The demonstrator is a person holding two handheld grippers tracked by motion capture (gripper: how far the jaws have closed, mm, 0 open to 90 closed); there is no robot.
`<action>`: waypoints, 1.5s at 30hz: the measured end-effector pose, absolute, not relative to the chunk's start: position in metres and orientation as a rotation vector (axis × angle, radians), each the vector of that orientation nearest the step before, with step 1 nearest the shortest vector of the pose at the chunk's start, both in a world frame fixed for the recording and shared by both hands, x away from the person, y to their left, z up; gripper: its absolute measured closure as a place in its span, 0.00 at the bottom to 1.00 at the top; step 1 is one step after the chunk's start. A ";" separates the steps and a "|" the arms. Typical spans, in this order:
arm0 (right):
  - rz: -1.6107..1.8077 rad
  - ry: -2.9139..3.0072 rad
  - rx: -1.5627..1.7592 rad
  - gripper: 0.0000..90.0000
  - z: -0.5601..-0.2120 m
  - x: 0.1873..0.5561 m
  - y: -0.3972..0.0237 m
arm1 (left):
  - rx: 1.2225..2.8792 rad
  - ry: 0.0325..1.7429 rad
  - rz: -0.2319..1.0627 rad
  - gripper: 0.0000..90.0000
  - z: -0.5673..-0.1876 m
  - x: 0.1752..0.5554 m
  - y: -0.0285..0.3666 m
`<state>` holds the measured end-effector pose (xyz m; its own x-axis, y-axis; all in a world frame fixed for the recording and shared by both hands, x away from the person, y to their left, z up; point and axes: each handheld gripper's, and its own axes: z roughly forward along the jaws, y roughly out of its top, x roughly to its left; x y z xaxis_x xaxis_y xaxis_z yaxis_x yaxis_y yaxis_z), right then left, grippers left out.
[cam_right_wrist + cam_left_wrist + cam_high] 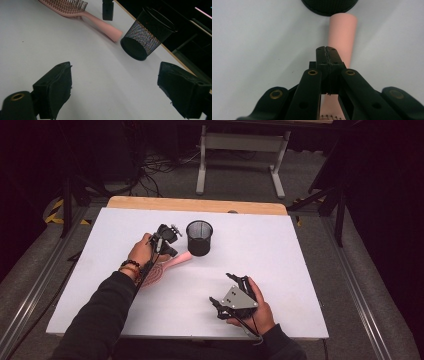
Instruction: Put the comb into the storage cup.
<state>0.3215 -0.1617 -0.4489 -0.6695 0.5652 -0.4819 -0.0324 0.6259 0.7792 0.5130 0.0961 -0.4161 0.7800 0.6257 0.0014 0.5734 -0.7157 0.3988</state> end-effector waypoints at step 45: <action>1.027 2.096 0.469 0.15 -0.447 0.327 -0.173 | 2.689 0.419 0.036 1.00 -0.413 0.428 0.057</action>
